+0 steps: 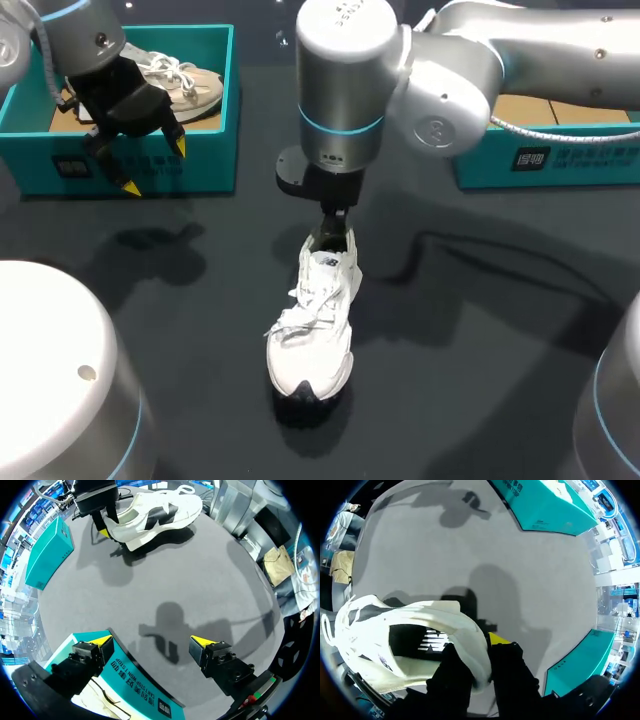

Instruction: Take the shoe out of the shoebox, open the shoe tongue, remove and reinsert the insole, then place the shoe into the shoebox

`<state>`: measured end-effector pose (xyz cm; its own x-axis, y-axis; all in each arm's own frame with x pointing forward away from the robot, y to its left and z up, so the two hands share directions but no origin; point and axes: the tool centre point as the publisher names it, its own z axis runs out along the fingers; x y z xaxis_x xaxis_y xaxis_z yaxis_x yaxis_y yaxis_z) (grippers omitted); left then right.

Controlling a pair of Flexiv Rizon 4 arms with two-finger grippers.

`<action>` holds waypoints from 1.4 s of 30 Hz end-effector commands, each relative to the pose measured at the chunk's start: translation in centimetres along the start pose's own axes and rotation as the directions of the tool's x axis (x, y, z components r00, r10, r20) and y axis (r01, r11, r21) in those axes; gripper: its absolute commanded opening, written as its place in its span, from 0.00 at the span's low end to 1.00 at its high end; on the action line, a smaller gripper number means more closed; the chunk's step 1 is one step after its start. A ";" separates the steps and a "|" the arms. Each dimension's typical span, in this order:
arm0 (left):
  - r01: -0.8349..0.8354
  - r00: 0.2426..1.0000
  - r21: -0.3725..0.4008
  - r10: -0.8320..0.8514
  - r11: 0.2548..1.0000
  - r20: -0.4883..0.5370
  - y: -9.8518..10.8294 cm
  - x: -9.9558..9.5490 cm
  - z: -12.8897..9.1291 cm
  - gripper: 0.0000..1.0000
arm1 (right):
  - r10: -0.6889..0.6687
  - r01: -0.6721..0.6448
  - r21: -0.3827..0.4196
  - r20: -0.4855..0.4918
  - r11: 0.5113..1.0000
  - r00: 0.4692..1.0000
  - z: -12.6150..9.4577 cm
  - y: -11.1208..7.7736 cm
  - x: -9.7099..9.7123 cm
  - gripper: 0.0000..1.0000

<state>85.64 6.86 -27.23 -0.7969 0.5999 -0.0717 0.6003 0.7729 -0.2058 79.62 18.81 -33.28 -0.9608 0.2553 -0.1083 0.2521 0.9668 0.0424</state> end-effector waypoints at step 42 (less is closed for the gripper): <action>0.000 1.000 -0.003 0.000 1.000 -0.002 0.0 0.0 0.0 1.00 | -0.091 0.075 0.092 0.185 0.993 0.979 -17.7 -11.7 -10.4 0.00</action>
<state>85.64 6.87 -27.23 -0.7970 0.5998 -0.0717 0.6002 0.7729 -0.2058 84.68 7.75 -17.13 -0.9369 0.1759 -0.3020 0.2112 0.9735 -0.0882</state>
